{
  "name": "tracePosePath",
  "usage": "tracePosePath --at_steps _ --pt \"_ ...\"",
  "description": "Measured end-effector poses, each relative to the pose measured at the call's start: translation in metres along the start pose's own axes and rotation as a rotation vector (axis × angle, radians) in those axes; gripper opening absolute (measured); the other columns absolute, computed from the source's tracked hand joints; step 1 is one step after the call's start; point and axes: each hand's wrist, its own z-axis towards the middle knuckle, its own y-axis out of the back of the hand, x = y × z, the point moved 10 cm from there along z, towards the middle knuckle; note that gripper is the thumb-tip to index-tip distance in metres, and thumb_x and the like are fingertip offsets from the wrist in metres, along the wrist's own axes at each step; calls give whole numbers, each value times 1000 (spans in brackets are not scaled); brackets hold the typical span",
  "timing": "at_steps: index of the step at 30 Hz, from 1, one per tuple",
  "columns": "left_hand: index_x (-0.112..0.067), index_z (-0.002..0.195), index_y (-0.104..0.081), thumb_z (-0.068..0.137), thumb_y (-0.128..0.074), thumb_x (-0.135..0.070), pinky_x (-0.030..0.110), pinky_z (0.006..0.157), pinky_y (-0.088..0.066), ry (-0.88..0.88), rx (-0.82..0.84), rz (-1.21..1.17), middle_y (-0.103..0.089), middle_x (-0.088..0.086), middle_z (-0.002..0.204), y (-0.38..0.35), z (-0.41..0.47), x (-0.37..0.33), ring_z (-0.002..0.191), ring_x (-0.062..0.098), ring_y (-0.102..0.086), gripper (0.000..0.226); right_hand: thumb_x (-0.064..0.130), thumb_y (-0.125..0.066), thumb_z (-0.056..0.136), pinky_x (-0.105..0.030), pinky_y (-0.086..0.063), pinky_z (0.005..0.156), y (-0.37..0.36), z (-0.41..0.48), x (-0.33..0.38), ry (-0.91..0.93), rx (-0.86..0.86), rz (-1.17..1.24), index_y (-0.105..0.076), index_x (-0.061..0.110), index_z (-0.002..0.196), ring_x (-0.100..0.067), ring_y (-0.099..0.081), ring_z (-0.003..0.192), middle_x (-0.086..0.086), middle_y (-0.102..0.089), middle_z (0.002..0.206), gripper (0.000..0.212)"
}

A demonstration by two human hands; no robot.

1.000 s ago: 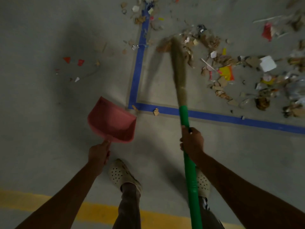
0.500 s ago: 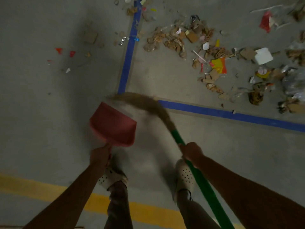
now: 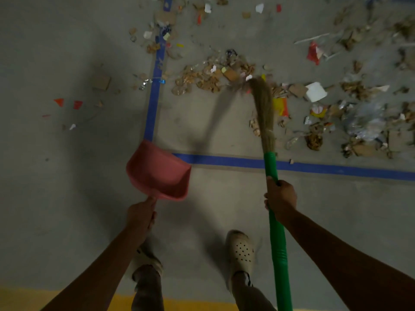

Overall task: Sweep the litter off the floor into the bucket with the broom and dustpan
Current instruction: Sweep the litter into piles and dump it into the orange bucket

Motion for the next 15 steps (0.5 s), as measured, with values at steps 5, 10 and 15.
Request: tracePosePath --at_steps 5,10,15 --pt "-6 69 -62 97 -62 -47 18 40 -26 -34 11 -12 -51 11 55 31 18 -13 30 16 -34 49 40 -54 102 -26 -52 53 -61 -52 25 10 116 109 -61 14 101 -15 -60 62 -8 -65 84 26" --pt "-13 66 -51 101 -56 -44 14 36 -27 0 59 -61 -44 -3 42 84 41 -4 30 9 -33 47 36 -56 101 -24 -51 49 -138 -109 55 140 184 68 -61 15 103 -13 -58 56 -6 -65 76 21" --pt "-10 67 -59 101 -56 -43 18 40 -28 20 31 -105 -50 2 46 171 70 11 31 13 -37 47 36 -57 101 -22 -50 45 -233 -165 89 285 260 -73 -60 19 99 -12 -58 49 -8 -67 73 18"
